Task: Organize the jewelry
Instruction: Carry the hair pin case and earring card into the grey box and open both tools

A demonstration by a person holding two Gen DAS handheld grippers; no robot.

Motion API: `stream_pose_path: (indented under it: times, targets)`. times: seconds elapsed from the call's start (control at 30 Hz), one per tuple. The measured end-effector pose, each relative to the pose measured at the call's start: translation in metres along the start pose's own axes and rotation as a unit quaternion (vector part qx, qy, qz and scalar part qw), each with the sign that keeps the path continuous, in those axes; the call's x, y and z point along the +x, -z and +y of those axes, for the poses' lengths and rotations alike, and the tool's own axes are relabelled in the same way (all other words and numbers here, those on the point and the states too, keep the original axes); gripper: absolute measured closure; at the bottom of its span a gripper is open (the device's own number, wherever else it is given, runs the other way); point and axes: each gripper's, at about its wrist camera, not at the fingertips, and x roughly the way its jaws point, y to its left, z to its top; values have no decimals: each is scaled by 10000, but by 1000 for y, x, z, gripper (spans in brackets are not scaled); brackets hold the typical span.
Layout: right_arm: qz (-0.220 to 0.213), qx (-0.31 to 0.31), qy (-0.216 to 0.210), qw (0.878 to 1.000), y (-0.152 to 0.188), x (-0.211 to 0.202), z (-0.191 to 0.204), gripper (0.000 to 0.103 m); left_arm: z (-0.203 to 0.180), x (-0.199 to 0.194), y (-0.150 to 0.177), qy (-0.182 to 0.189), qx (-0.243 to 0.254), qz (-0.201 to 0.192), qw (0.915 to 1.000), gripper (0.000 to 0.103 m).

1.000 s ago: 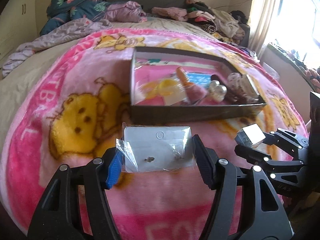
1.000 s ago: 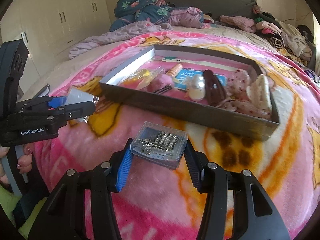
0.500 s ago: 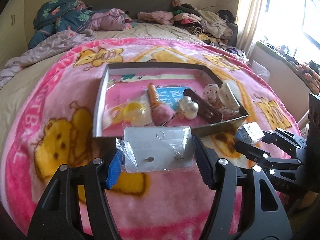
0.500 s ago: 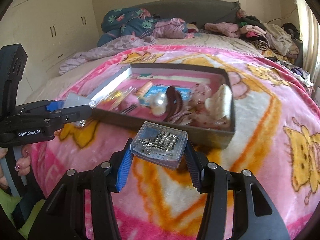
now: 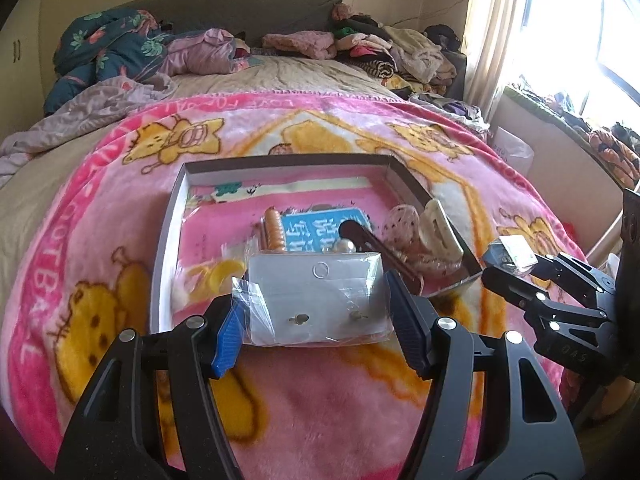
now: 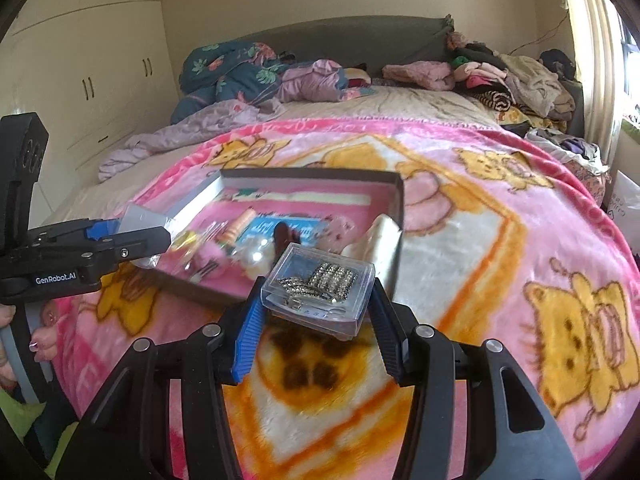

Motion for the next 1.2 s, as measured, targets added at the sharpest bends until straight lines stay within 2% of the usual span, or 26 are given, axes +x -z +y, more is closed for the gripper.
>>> stream_pose_path:
  times: [0.27,0.57,0.83,1.2]
  targets:
    - [-67,-55,70,9999,-11,6,-8,55,-1,16,-17,8,-3,2,10000,48]
    - [0,-114,71,9999,-19,28,-8,55,8,48,-24,-66,-36,245,9997,48]
    - [242,-159,24,9996,-16,57,-7,55,17,71,-25,-120,-113,391,9991,48]
    - [522,-181,-153,9984,0,75,-1,55,24,90,-26,-147,-198,467,9986,48]
